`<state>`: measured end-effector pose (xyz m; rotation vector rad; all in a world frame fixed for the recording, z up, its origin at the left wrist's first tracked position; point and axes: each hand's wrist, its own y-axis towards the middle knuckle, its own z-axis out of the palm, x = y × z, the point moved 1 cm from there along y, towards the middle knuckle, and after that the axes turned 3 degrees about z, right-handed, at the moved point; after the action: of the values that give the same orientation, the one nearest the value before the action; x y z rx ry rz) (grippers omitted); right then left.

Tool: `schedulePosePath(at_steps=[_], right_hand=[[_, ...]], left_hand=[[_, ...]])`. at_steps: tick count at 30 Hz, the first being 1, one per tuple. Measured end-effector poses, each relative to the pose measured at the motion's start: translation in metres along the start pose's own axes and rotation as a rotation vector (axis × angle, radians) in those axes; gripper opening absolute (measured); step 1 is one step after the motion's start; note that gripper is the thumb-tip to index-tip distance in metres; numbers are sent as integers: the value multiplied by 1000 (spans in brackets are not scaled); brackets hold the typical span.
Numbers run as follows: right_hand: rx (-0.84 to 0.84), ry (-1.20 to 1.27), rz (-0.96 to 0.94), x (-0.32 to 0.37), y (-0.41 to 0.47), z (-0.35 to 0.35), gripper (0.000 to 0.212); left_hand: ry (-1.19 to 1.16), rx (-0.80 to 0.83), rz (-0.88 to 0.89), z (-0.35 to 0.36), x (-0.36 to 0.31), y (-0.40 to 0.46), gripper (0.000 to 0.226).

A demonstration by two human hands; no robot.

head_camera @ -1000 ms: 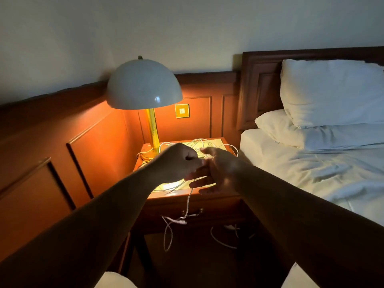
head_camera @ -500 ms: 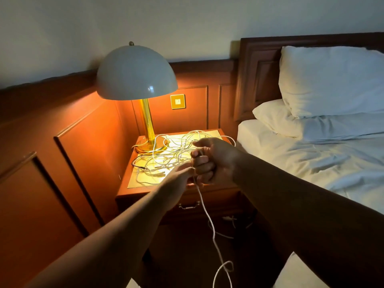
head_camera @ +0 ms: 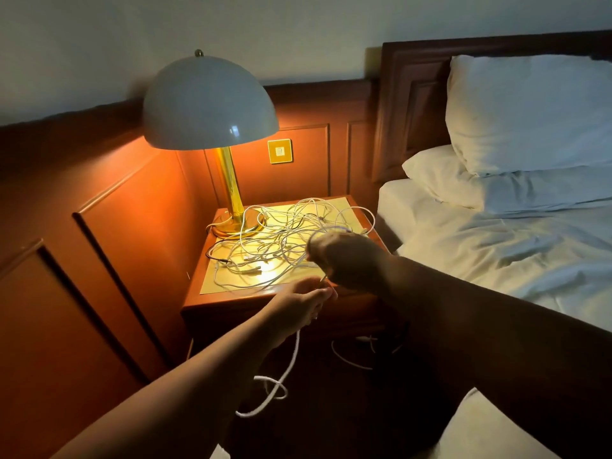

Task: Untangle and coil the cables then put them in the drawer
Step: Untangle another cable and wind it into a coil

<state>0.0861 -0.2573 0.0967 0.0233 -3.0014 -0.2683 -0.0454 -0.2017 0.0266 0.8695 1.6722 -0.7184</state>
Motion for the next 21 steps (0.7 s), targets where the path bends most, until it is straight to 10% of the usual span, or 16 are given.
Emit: schedulePosePath(at_steps=[3, 10, 21], right_hand=[[289, -258, 204, -1, -1, 11, 21], [389, 570, 419, -16, -1, 1, 31], [-405, 1324, 656, -33, 1, -35, 39]], left_hand=[[194, 25, 17, -14, 2, 4, 14], [507, 15, 56, -31, 22, 7, 10], [426, 65, -216, -32, 85, -8, 16]])
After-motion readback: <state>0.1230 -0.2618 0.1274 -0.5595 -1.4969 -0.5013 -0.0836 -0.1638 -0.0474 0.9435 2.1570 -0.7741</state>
